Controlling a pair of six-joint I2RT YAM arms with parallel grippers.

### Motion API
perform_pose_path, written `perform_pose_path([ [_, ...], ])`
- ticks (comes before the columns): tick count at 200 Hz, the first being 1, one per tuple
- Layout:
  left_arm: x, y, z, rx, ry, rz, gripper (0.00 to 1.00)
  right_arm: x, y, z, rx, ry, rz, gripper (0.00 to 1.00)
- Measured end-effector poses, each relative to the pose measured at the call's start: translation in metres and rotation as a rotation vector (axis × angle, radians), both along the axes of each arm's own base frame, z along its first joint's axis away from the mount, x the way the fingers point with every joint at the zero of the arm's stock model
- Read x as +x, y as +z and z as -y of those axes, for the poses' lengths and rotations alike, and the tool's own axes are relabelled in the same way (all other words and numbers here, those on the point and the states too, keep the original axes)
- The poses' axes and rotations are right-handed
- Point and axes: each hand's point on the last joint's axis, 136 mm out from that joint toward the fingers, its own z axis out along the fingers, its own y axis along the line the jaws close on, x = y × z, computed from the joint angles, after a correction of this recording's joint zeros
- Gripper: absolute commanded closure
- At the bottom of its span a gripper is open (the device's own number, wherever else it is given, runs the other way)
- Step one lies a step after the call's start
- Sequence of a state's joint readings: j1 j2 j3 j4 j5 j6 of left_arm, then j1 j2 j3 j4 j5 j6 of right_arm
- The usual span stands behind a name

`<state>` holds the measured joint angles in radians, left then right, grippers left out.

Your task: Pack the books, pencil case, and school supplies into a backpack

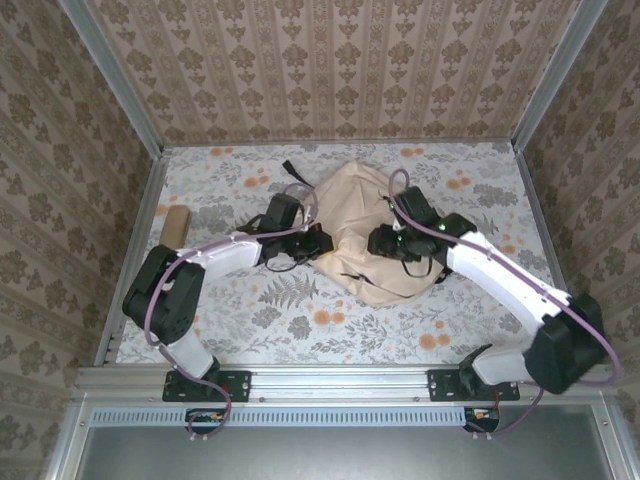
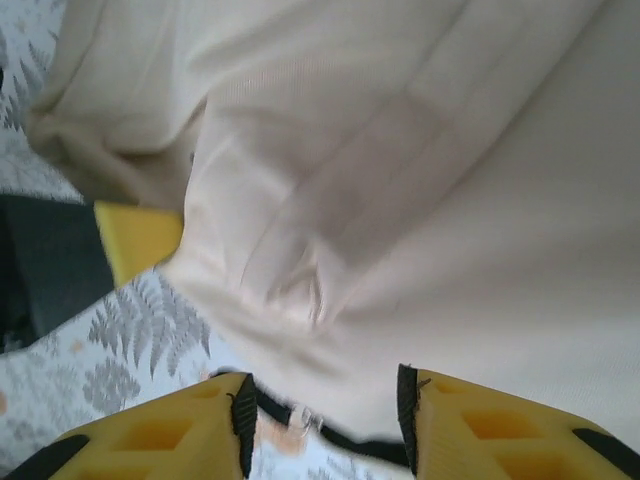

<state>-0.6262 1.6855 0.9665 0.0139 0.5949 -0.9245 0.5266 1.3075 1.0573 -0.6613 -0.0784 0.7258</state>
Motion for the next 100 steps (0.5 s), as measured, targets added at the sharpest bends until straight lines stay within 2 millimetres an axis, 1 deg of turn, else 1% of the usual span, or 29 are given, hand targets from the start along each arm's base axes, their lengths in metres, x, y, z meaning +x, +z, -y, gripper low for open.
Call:
perform_pose_path([
  [21,-0.003,-0.005,0.015,-0.004,-0.024,-0.019,0.96,-0.029,-0.019,0.0,0.047,-0.068,-0.063,0.58],
  [35,-0.005,-0.005,0.024,-0.012,-0.037,-0.02,0.96,-0.047,-0.036,-0.003,0.081,-0.114,-0.115,0.55],
  [51,-0.005,-0.004,0.031,-0.023,-0.044,-0.019,0.96,-0.061,-0.051,-0.008,0.113,-0.163,-0.162,0.52],
  [74,-0.006,-0.005,0.034,-0.028,-0.046,-0.023,0.96,-0.067,-0.062,-0.017,0.169,-0.23,-0.198,0.5],
  [100,-0.006,-0.004,0.035,-0.032,-0.045,-0.022,0.96,-0.057,-0.064,-0.028,0.232,-0.3,-0.21,0.49],
])
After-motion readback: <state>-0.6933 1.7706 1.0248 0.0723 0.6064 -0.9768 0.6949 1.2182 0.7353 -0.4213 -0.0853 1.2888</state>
